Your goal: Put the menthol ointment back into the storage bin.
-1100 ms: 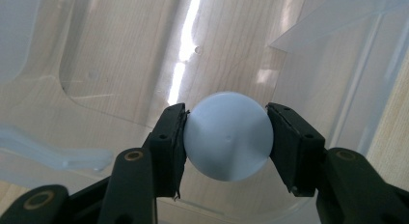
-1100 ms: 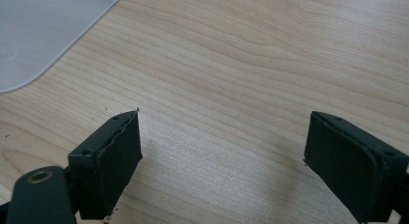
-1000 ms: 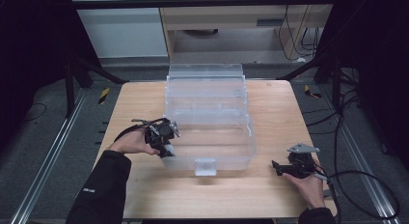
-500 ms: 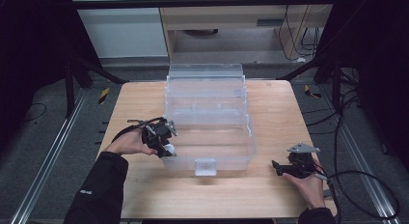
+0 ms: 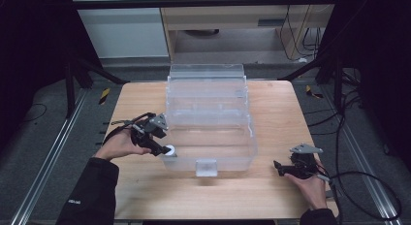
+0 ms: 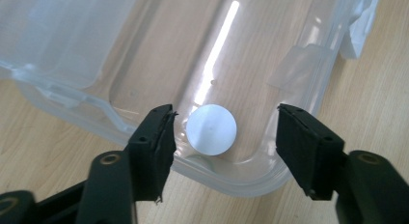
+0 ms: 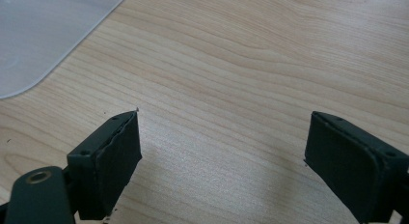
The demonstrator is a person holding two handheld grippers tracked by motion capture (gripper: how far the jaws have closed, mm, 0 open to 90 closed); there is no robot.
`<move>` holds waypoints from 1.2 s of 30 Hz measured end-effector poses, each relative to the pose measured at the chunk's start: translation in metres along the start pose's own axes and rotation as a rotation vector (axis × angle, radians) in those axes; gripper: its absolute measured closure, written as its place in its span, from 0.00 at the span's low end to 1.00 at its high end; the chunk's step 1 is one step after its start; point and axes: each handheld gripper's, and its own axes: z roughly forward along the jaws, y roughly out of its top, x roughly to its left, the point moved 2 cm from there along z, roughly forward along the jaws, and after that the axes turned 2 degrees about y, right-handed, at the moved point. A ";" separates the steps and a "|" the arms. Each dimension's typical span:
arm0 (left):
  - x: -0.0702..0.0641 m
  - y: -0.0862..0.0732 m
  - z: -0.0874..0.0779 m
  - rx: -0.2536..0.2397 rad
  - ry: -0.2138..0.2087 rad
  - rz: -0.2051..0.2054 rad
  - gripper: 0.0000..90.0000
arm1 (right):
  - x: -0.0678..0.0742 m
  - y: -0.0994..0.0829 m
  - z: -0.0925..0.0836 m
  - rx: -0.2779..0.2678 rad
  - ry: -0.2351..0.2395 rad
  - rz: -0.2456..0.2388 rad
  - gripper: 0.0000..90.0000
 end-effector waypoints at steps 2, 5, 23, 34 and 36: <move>-0.002 -0.004 -0.005 -0.039 0.008 -0.018 0.40 | 0.000 0.000 0.000 -0.001 0.002 0.003 0.14; -0.005 -0.012 -0.013 -0.105 0.030 -0.050 0.38 | 0.000 0.000 -0.001 -0.004 0.003 0.011 0.14; -0.017 -0.106 -0.030 -0.421 0.370 -0.476 0.29 | -0.002 0.001 -0.010 -0.054 0.009 0.041 0.17; -0.013 -0.153 -0.018 -0.390 0.584 -0.688 0.28 | -0.002 0.001 -0.011 -0.064 0.013 0.038 0.17; -0.012 -0.161 -0.015 -0.374 0.592 -0.707 0.28 | -0.001 0.001 -0.012 -0.068 0.019 0.037 0.17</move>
